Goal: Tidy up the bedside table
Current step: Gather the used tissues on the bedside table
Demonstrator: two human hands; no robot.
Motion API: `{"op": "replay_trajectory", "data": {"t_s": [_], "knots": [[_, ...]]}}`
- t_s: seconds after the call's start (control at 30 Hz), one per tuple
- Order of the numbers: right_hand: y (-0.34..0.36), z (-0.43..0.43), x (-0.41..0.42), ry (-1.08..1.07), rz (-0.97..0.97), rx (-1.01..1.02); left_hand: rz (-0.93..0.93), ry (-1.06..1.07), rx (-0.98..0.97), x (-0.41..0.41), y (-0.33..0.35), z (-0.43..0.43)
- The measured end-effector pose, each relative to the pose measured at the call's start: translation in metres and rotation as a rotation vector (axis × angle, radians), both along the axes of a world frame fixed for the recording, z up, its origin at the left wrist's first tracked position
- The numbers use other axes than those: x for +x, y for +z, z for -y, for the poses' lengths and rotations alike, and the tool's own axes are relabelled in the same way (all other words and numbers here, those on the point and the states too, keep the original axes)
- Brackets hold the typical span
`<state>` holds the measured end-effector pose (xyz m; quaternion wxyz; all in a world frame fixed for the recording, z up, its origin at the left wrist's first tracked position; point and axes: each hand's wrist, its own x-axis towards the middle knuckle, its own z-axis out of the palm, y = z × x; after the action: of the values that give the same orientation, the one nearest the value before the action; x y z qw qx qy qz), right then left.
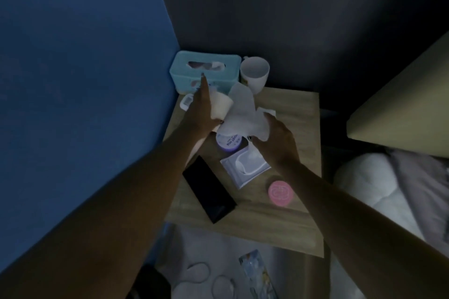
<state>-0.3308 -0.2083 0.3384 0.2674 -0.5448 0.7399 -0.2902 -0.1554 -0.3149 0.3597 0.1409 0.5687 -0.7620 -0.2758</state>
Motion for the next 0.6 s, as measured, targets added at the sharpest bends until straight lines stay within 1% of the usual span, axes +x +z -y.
{"op": "replay_trajectory", "data": {"t_s": [0.13,0.27,0.37,0.43,0.53,0.6], "knots": [[-0.007,-0.004,-0.006,0.006,-0.012,0.009,-0.034,0.002,-0.029,0.002,0.000,-0.002],[0.004,-0.014,-0.003,0.019,-0.026,-0.042,-0.088,0.043,-0.051,0.010,0.004,-0.028],[0.018,-0.035,0.005,0.023,-0.012,-0.070,-0.047,0.025,-0.108,0.031,0.008,-0.062],[0.022,-0.058,0.012,0.034,0.000,-0.051,-0.016,0.044,-0.134,0.052,0.006,-0.091],[0.025,-0.105,0.025,0.031,-0.038,-0.009,0.086,0.146,-0.120,0.085,0.000,-0.148],[0.024,-0.136,0.032,-0.012,-0.057,0.030,0.136,0.182,-0.068,0.101,-0.009,-0.188]]}}
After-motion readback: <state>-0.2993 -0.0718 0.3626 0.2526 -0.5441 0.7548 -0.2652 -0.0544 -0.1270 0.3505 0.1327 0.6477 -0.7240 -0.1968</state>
